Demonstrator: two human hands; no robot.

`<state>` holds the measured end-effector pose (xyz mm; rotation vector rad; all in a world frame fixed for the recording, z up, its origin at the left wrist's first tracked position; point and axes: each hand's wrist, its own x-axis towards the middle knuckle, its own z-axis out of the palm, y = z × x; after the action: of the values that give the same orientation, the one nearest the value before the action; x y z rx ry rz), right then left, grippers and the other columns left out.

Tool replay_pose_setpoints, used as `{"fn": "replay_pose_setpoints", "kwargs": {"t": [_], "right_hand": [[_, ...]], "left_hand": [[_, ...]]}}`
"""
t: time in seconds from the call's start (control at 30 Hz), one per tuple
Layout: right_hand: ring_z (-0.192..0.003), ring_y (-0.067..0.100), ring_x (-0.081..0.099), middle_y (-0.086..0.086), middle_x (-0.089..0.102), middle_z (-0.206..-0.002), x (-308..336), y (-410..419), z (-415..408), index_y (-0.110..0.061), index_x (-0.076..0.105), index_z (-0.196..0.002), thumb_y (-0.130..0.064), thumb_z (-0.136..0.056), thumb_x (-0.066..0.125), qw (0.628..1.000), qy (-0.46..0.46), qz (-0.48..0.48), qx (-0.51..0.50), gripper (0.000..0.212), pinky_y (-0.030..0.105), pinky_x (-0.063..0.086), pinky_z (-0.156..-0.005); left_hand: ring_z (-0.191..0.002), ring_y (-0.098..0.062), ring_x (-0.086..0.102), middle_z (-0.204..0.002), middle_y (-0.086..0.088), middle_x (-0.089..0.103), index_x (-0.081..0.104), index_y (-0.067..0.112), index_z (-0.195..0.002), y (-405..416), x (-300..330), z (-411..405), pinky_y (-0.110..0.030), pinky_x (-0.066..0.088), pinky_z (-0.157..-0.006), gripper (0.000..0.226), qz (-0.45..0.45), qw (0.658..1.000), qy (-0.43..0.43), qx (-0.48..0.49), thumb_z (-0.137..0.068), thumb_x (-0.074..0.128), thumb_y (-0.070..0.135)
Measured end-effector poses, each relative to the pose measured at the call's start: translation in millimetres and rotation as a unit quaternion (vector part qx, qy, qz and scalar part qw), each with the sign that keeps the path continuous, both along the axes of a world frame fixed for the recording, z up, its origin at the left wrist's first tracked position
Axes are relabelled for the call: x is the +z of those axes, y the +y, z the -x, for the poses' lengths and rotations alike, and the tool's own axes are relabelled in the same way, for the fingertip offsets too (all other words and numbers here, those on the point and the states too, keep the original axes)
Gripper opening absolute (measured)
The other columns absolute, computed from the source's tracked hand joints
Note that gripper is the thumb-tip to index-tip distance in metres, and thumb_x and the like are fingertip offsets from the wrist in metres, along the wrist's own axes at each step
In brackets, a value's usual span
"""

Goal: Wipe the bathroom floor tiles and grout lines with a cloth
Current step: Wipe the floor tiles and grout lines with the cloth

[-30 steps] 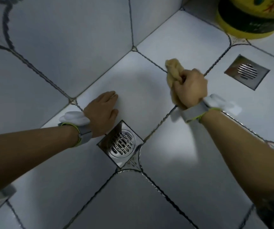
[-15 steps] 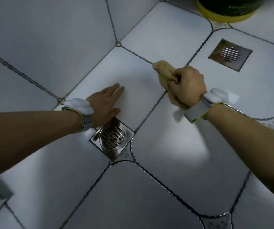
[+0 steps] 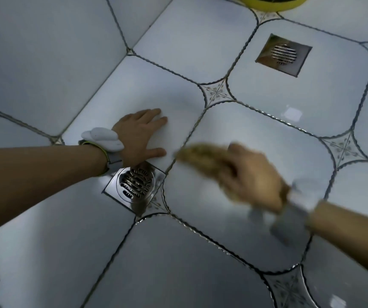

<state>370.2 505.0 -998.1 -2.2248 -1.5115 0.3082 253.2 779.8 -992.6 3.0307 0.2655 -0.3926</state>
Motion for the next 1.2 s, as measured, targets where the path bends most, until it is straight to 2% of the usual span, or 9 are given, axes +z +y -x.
{"fn": "replay_pose_setpoints", "kwargs": {"t": [0.1,0.2,0.37,0.5,0.6,0.8,0.93,1.07,1.2], "right_hand": [[-0.092,0.037,0.058,0.011,0.056,-0.1,7,51,-75,-0.019,0.062,-0.105,-0.03,-0.09,0.054,0.973,-0.068,0.02,-0.221,0.021,0.037,0.041,-0.074],[-0.098,0.039,0.057,0.016,0.054,-0.112,2,89,-83,-0.008,0.062,-0.107,-0.025,-0.093,0.051,0.937,-0.059,0.068,-0.336,0.025,0.034,0.035,-0.068],[-0.091,0.036,0.059,0.011,0.054,-0.122,-8,65,44,-0.014,0.061,-0.119,-0.029,-0.094,0.057,0.999,0.001,0.01,-0.053,0.029,0.035,0.043,-0.071],[-0.079,0.023,0.063,0.002,0.06,-0.117,-5,-8,101,-0.023,0.066,-0.114,-0.033,-0.09,0.059,0.987,0.046,0.029,0.148,0.027,0.028,0.054,-0.063],[-0.071,0.019,0.06,-0.005,0.054,-0.095,-4,-28,34,-0.03,0.06,-0.11,-0.034,-0.087,0.056,0.996,-0.013,0.01,0.091,0.024,0.022,0.041,-0.06],[-0.079,0.035,0.058,0.009,0.056,-0.092,3,-42,-95,-0.013,0.064,-0.099,-0.029,-0.087,0.06,0.958,-0.115,0.029,-0.262,0.02,0.033,0.037,-0.065],[-0.074,0.031,0.059,0.005,0.056,-0.096,9,-70,-3,-0.015,0.064,-0.1,-0.024,-0.085,0.064,0.99,-0.039,0.034,-0.133,0.017,0.038,0.05,-0.064],[-0.093,0.022,0.067,0.005,0.063,-0.125,10,-125,93,-0.024,0.069,-0.112,-0.029,-0.085,0.067,0.994,0.005,0.083,0.069,0.028,0.031,0.058,-0.071],[-0.09,0.023,0.068,0.003,0.066,-0.117,3,-132,77,-0.023,0.071,-0.111,-0.032,-0.09,0.058,0.997,0.005,0.03,0.073,0.027,0.031,0.058,-0.07]], "left_hand": [[-0.145,-0.021,0.019,-0.16,-0.002,0.013,0.017,0.023,-0.151,-3,11,5,-0.039,0.018,-0.117,0.083,-0.005,1.0,-0.021,0.02,-0.085,0.049,0.062],[-0.147,-0.021,0.014,-0.16,-0.005,0.012,0.016,0.017,-0.152,0,19,6,-0.037,0.014,-0.119,0.076,-0.011,0.999,-0.029,0.025,-0.091,0.042,0.055],[-0.145,-0.021,0.019,-0.158,-0.005,0.021,0.024,0.016,-0.15,5,36,18,-0.036,0.017,-0.118,0.068,-0.027,0.997,-0.002,0.07,-0.094,0.042,0.05],[-0.145,-0.019,0.02,-0.158,-0.002,0.021,0.026,0.019,-0.149,-12,34,33,-0.035,0.016,-0.118,0.063,-0.002,0.998,0.022,0.064,-0.095,0.041,0.047],[-0.145,-0.018,0.019,-0.158,-0.001,0.021,0.026,0.02,-0.149,-29,31,32,-0.035,0.016,-0.119,0.059,0.018,0.999,0.02,0.04,-0.096,0.04,0.043],[-0.144,-0.02,0.023,-0.157,-0.002,0.024,0.027,0.017,-0.149,-67,30,-37,-0.034,0.017,-0.118,0.057,0.049,0.998,-0.02,-0.02,-0.097,0.042,0.037],[-0.143,-0.02,0.024,-0.156,-0.003,0.027,0.03,0.016,-0.148,-84,28,-72,-0.035,0.019,-0.118,0.054,0.073,0.995,-0.055,-0.033,-0.097,0.043,0.031],[-0.144,-0.021,0.021,-0.157,-0.001,0.024,0.03,0.017,-0.147,-101,19,-87,-0.035,0.017,-0.119,0.053,0.079,0.993,-0.047,-0.078,-0.097,0.041,0.029],[-0.143,-0.023,0.024,-0.156,-0.001,0.026,0.032,0.017,-0.146,-112,9,-81,-0.039,0.023,-0.117,0.052,0.069,0.99,-0.027,-0.121,-0.096,0.042,0.027]]}}
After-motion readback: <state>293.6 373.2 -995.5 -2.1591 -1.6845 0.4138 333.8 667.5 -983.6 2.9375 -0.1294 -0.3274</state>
